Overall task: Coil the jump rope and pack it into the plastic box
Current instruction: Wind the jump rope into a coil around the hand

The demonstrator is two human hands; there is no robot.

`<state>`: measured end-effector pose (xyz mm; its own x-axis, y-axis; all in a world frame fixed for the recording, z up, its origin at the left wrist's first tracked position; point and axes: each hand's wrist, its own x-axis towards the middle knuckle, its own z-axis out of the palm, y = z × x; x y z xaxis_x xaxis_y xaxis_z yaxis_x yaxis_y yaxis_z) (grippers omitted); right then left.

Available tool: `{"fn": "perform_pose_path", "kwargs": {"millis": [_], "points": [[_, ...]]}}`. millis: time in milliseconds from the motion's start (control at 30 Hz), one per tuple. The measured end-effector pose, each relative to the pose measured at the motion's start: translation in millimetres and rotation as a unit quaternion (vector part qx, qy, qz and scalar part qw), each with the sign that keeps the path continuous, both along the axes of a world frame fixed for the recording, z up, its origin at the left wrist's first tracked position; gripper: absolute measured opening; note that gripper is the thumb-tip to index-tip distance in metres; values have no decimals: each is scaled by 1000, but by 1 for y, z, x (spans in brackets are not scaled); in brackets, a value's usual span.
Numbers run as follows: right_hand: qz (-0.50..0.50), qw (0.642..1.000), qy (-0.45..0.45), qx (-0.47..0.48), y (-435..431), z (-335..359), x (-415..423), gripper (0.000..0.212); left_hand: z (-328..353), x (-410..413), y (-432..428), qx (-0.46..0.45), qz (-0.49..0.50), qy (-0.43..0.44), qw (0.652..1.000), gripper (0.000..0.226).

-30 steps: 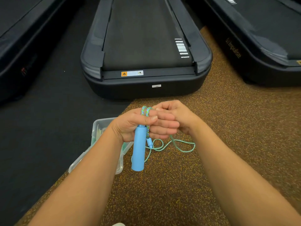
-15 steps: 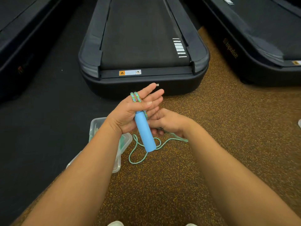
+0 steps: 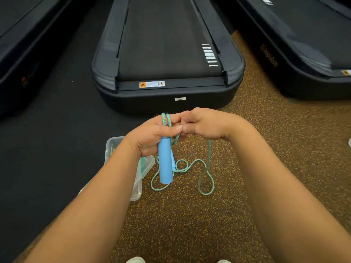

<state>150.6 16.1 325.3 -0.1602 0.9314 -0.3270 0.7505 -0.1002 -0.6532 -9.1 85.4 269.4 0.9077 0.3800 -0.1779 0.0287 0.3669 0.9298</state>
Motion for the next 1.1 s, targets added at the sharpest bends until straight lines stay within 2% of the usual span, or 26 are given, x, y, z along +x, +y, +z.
{"fn": "perform_pose_path", "kwargs": {"millis": [200,300,433,533,633,767,867,933,1033,1100], "points": [[-3,998,-37,44,4,2,-7,16,4,1,-5,-34,-43,3,999,26],[-6,992,-68,109,5,7,-9,10,1,2,-5,-80,-29,7,996,31],[-50,983,-10,179,7,5,-6,8,2,0,-2,-109,-69,23,991,39],[-84,973,86,198,9,-3,1,7,4,1,-5,-108,-118,26,987,46],[-114,957,201,175,8,-20,5,9,5,1,-5,-106,-135,4,985,43],[-162,923,337,91,2,-43,4,16,8,-1,-3,-112,-133,-49,984,41],[-182,918,349,42,0,-59,-2,24,9,0,-2,-123,-79,-89,985,45],[-200,924,327,16,1,-69,-6,27,10,1,-1,-118,-36,-108,986,46],[-194,928,314,-49,-2,-76,-7,13,10,3,0,-126,13,-112,986,46],[-185,924,325,-84,-5,-73,-6,13,9,3,1,-129,40,-109,985,47]]}}
